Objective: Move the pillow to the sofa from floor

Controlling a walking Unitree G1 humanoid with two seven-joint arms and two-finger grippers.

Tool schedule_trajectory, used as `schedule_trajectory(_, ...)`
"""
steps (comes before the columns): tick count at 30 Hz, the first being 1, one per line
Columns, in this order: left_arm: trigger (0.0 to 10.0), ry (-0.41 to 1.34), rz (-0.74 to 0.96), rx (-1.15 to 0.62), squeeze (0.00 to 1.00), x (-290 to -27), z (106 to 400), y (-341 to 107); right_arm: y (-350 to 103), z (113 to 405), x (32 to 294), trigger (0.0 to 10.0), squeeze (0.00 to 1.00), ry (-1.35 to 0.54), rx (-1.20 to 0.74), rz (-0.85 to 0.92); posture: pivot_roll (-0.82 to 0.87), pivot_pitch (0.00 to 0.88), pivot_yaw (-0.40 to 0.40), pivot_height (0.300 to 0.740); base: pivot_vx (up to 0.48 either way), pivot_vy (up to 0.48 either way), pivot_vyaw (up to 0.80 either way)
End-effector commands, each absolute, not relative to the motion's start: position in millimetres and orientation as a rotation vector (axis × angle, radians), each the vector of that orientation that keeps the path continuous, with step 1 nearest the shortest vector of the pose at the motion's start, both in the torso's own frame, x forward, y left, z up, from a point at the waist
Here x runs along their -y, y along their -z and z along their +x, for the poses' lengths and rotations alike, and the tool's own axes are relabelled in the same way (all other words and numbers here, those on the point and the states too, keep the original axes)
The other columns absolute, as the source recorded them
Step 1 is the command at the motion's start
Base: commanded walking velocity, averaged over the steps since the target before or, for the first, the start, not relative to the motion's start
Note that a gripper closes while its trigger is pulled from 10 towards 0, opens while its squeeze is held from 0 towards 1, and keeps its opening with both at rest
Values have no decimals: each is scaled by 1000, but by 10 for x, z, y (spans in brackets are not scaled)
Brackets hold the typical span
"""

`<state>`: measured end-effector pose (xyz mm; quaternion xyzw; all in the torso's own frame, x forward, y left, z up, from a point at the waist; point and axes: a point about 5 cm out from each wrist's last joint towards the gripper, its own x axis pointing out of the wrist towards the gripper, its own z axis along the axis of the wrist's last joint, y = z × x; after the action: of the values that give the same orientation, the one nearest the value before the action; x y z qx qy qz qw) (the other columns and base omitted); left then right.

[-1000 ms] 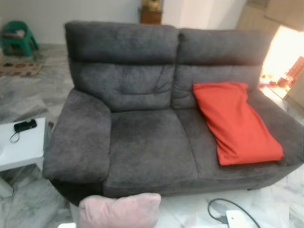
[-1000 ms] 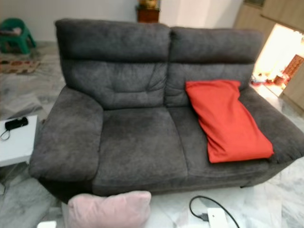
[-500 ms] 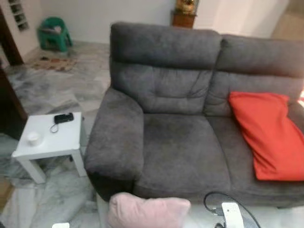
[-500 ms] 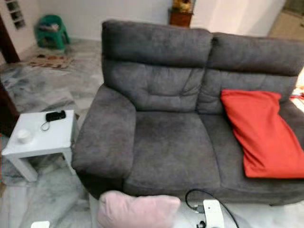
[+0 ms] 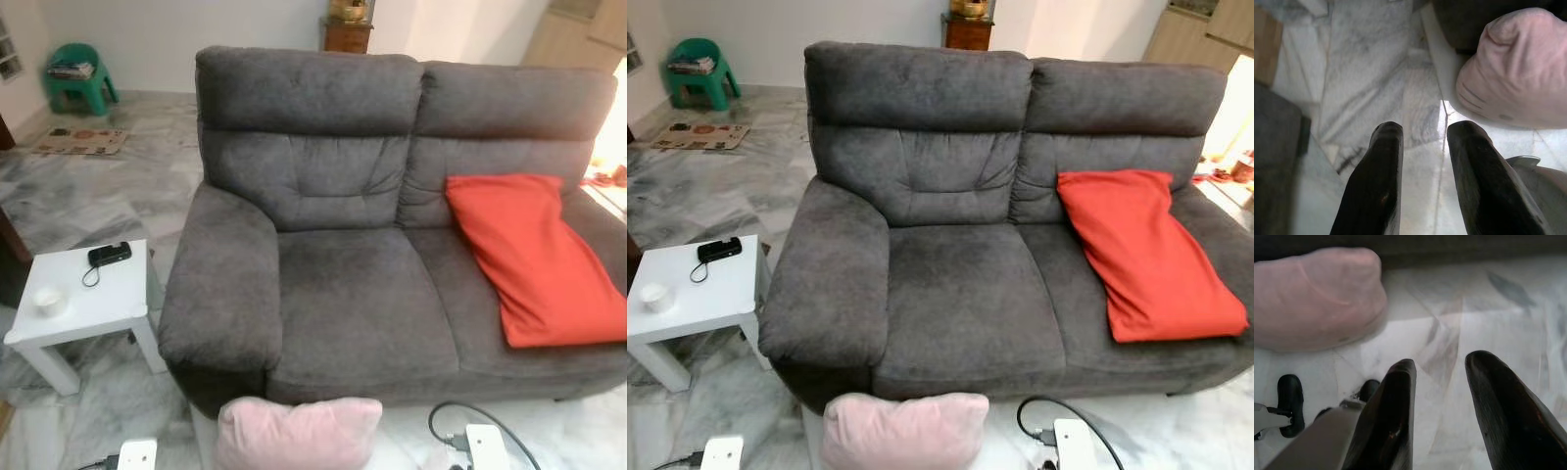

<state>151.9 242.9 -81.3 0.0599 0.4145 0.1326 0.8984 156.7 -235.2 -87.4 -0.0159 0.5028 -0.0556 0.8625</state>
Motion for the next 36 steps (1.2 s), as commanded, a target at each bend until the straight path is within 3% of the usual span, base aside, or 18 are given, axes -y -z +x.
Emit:
schedule_trajectory(1,10000,-286,123,-875,0,-2427,1461,838,839,1630,2379,10000,0,125,-1025,-37,152,0,-90,740,0,0,800)
schedule_trajectory(9,10000,-321,128,-783,0,-2512,1563,744,823,1652,2380,10000,0,159,-974,17,152,0,-90,740,0,0,0)
schedule_trajectory(12,10000,-335,155,-670,0,-2566,1759,603,805,1674,2388,10000,0,180,-936,28,156,0,-91,740,0,0,0)
schedule_trajectory(15,10000,-307,223,-366,0,-2596,2198,168,760,1727,2387,10000,0,206,-839,101,160,0,-90,740,0,0,0)
schedule_trajectory(17,10000,-303,249,-265,0,-2584,2330,-6,405,2338,2304,10000,0,150,-613,66,159,0,-88,740,0,0,0)
schedule_trajectory(19,10000,-284,263,-165,0,-2548,2439,-183,112,2678,2324,10000,0,142,-464,55,157,0,-87,740,0,0,0)
schedule_trajectory(20,10000,-212,372,-40,0,-2477,2547,-433,-111,2869,2310,10000,0,138,-329,51,159,0,-88,740,0,0,0)
schedule_trajectory(24,10000,-170,372,26,0,-2400,2593,-558,-242,2962,2284,10000,0,127,-246,53,171,0,-96,740,0,0,0)
schedule_trajectory(29,10000,-96,293,252,0,-1950,2692,-1025,-704,3142,2091,10000,0,17,46,65,153,0,-88,740,0,0,0)
schedule_trajectory(36,10000,-113,254,294,0,-1822,2664,-1151,-845,3054,2013,10000,0,-15,149,50,145,0,-85,740,0,0,0)
